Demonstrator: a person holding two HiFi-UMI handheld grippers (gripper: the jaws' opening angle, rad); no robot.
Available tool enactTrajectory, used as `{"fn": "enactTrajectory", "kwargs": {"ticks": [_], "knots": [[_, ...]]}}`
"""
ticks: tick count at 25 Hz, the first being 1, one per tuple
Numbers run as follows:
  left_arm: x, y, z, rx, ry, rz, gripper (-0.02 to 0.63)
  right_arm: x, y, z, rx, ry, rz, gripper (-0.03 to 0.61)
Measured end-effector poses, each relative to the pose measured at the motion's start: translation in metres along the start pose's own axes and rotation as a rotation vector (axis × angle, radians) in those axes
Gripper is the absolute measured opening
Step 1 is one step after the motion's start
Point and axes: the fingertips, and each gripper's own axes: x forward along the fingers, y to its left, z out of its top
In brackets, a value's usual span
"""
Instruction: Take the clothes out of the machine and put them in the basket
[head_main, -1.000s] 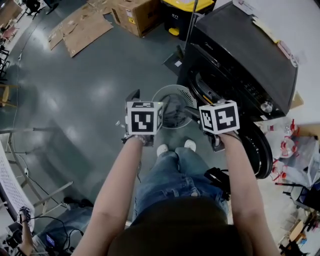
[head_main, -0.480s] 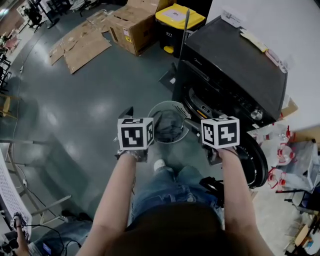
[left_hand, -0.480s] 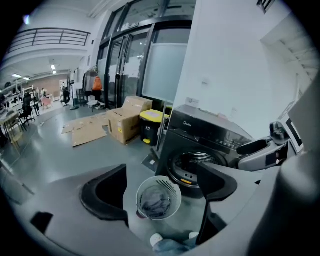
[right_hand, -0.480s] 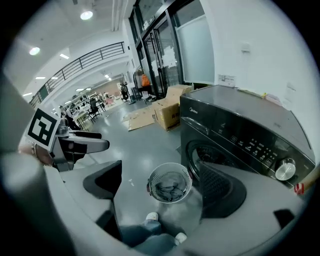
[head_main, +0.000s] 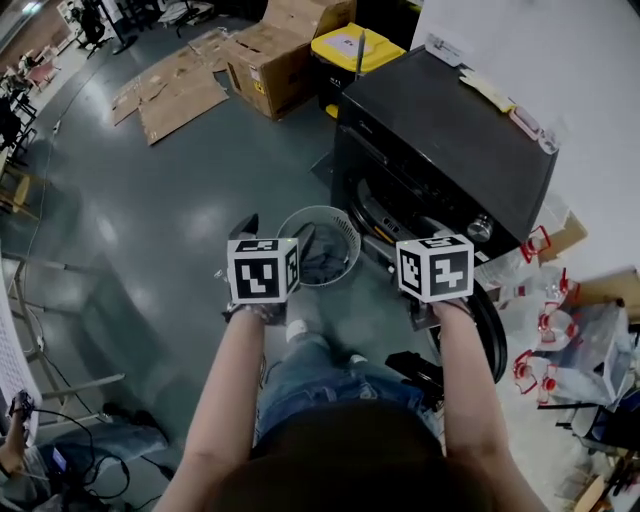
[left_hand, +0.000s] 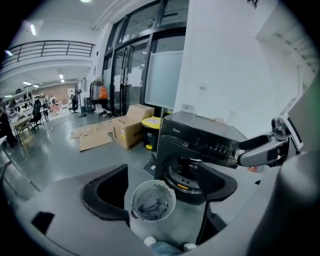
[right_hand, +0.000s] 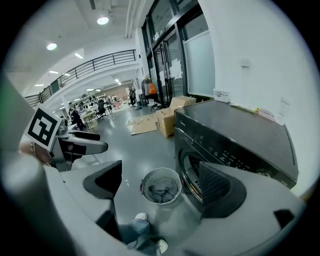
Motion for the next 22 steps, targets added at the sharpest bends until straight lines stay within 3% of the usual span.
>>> {"fn": "enactTrajectory", "kwargs": {"ticks": [5,10,22], "knots": [[-0.020,-0.036,-0.001,0.017,-0.021,0.034,0.425,-0.035,-0.013,-0.011,0.004,-0.035,0.037,0.477],[-0.044,-0.063,0.010,0.050,-0.106,0.055,0.425,-0.070,-0.022,-0.013,-0.026,-0.116,0.049,0.476],[-0.112,-0.106,0.078,0.185,-0.437,0.064,0.410,-0.175,-0.032,0.057,-0.131,-0.510,0.008,0.444]]}}
